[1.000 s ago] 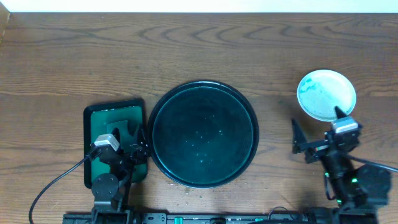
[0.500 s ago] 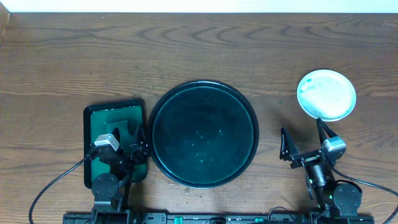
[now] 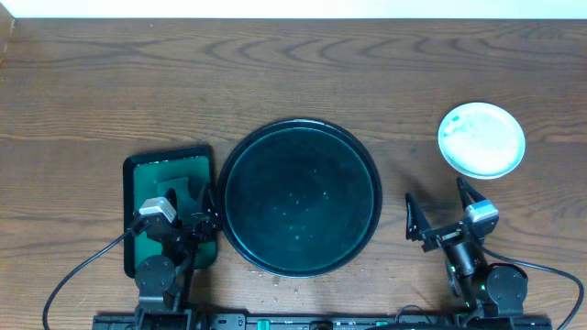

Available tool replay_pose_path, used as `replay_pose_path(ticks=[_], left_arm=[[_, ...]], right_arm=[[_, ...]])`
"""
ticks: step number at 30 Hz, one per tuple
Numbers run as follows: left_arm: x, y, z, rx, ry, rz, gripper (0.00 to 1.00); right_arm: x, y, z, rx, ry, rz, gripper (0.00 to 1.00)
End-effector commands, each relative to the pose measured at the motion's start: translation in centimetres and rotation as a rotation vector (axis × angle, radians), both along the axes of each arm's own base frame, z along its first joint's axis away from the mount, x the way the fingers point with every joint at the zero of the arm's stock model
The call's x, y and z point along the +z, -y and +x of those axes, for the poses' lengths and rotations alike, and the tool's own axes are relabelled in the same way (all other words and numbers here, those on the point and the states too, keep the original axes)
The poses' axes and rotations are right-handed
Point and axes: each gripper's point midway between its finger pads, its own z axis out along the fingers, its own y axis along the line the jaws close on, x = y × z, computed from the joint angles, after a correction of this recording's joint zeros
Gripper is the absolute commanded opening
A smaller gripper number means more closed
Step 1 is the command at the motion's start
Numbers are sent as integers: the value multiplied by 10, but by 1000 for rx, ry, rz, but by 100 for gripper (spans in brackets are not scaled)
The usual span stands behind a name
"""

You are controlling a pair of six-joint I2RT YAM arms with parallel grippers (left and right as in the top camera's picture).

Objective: Clean dirty plates on tray and stack at the side

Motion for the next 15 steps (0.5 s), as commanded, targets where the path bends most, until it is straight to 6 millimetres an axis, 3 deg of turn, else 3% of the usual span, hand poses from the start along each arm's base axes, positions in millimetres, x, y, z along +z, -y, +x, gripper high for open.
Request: replay_pose_path(ticks=[1,5,8,15], left_arm=[[-14,1,-1,-9,-45,22,80],[-14,1,-1,-10,-45,23,80],[-14,1,-1,-9,-45,22,80],[-14,1,-1,-9,-45,22,80]], right_arm=[[-6,-4,-2,19,13,-100,99],[-22,0,-1,0,-33,-161,99],[-22,4,1,-27,-29,-178,99],[-25,28,7,-172,-95,-37,99]])
